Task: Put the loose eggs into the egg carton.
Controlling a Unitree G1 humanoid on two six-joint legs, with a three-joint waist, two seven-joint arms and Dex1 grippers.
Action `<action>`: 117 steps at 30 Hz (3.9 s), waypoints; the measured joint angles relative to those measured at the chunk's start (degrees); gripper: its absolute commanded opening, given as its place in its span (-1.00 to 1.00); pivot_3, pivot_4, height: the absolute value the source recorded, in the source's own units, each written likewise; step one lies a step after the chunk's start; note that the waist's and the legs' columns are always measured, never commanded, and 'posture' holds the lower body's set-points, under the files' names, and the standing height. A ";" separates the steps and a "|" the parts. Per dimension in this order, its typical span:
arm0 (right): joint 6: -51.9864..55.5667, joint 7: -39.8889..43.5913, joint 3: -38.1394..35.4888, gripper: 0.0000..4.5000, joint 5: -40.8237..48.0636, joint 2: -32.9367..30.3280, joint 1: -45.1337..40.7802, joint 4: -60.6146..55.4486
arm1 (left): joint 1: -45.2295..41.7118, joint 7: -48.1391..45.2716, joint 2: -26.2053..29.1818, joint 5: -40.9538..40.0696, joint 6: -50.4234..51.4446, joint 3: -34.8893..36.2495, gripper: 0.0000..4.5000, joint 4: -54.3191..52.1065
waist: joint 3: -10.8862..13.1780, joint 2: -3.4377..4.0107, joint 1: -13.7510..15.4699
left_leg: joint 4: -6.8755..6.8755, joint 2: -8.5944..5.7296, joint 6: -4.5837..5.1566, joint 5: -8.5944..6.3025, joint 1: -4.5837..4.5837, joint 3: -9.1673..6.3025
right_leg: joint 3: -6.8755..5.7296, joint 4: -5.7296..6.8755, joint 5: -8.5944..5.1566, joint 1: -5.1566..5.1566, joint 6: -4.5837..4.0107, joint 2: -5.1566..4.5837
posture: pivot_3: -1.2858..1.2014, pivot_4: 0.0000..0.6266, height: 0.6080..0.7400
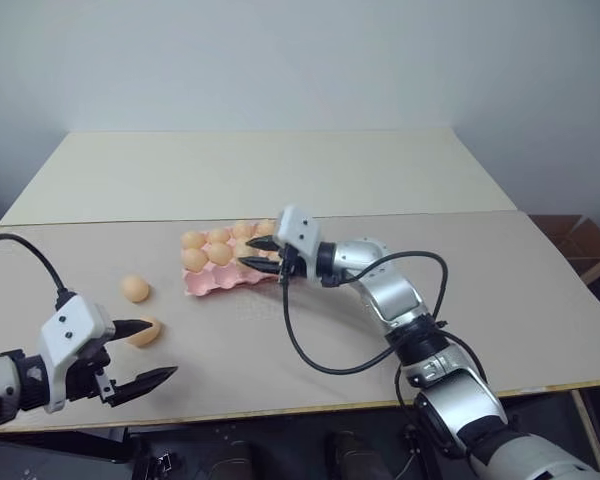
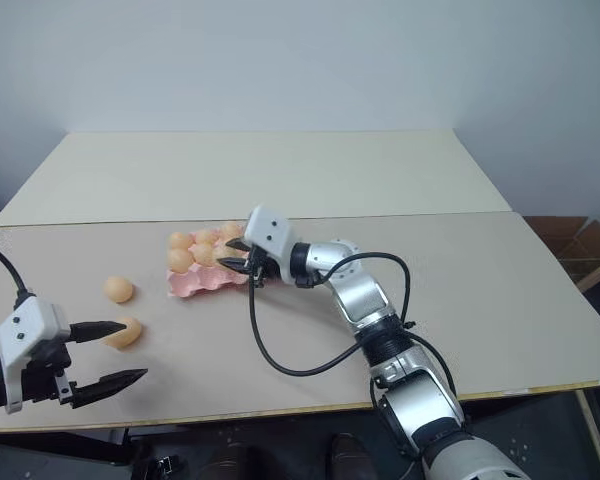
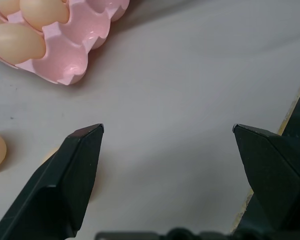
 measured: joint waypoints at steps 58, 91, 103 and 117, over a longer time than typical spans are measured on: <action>9.95 14.34 -11.10 0.98 12.45 -39.76 21.74 -35.78 | 5.76 8.47 -7.87 2.24 0.21 13.54 1.00 1.11 | -0.03 -0.07 1.65 | -0.09 -0.03 -0.41 -0.24 0.16 0.08 | -0.02 -0.17 -0.16 0.05 -0.01 -0.07 | 0.03 -0.52 1.00; 15.40 6.97 -13.15 1.00 11.17 -41.76 28.63 -44.65 | -20.76 14.36 -9.96 9.34 -5.82 -20.26 -0.16 27.55 | -0.09 -0.17 1.80 | -0.09 -0.06 -0.02 0.00 0.08 0.11 | 0.01 -0.17 -0.13 0.07 0.03 -0.08 | 0.03 -0.52 1.00; 15.34 5.95 -13.16 1.00 10.68 -41.60 28.86 -44.35 | -21.24 13.38 -11.05 5.28 -5.10 -19.13 -0.18 24.41 | -0.10 -0.19 1.78 | -0.09 -0.05 -0.01 0.00 0.04 0.09 | 0.00 -0.16 -0.13 0.06 0.04 -0.07 | 0.03 -0.52 1.00; 15.64 -0.58 -13.42 1.00 8.72 -38.88 32.24 -48.06 | -47.72 9.24 -18.82 3.82 -8.97 -30.70 -0.18 37.79 | -0.14 -0.25 2.98 | -0.01 -0.15 0.00 0.02 0.08 0.06 | 0.03 -0.18 0.11 0.25 0.43 -0.01 | 0.03 -0.52 1.00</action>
